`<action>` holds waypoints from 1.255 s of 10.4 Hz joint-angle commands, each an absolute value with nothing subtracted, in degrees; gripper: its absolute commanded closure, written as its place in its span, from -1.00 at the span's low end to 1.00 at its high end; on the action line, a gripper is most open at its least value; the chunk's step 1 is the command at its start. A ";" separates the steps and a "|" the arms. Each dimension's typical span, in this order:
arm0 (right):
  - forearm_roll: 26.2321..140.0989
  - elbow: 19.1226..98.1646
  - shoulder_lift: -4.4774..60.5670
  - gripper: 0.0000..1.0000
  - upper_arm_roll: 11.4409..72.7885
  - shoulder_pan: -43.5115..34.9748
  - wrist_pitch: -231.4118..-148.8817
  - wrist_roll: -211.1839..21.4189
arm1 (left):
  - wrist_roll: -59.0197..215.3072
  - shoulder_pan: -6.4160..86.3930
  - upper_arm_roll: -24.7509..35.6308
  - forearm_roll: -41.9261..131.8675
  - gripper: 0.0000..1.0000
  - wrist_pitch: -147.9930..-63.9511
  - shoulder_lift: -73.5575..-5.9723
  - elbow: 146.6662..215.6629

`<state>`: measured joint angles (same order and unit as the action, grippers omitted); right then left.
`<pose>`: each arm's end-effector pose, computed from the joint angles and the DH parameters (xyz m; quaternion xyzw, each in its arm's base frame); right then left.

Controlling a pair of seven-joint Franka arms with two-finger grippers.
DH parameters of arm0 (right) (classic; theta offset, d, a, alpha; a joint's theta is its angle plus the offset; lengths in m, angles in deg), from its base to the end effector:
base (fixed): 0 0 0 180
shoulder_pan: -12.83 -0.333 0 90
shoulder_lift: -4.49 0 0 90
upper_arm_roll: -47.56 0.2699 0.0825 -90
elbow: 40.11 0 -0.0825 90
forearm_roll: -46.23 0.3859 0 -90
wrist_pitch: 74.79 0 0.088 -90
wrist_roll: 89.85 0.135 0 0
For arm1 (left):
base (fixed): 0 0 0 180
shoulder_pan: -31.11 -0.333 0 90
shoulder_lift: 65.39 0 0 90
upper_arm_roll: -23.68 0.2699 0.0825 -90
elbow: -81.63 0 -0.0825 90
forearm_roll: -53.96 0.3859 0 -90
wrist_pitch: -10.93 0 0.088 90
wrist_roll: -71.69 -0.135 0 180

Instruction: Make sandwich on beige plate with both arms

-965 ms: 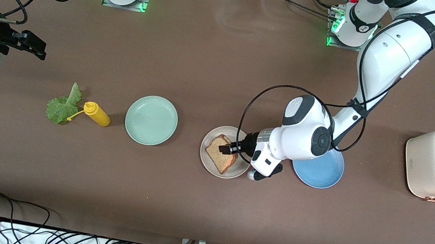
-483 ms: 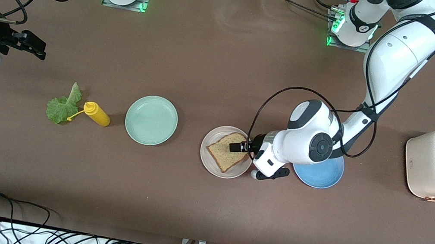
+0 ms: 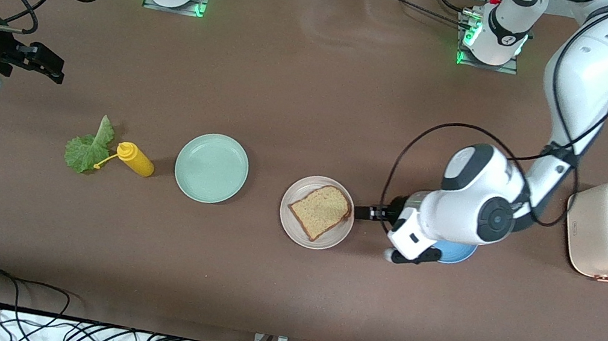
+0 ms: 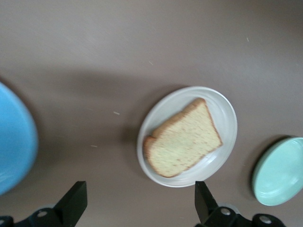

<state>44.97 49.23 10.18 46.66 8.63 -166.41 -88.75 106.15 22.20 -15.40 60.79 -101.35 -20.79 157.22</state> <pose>0.5795 0.0308 0.5018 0.9993 0.0198 -0.0293 0.0129 0.6523 -0.2636 0.2866 0.9807 0.0906 -0.0818 0.1528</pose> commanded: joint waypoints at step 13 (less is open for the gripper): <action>44.65 48.65 10.21 -1.00 46.69 8.96 -165.84 -88.44 | 91.56 10.29 -15.52 79.45 -1.00 -79.43 -38.92 153.43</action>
<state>44.97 49.22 10.18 46.60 8.77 -166.41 -88.75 92.91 11.12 -14.92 78.72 -80.91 -36.99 153.57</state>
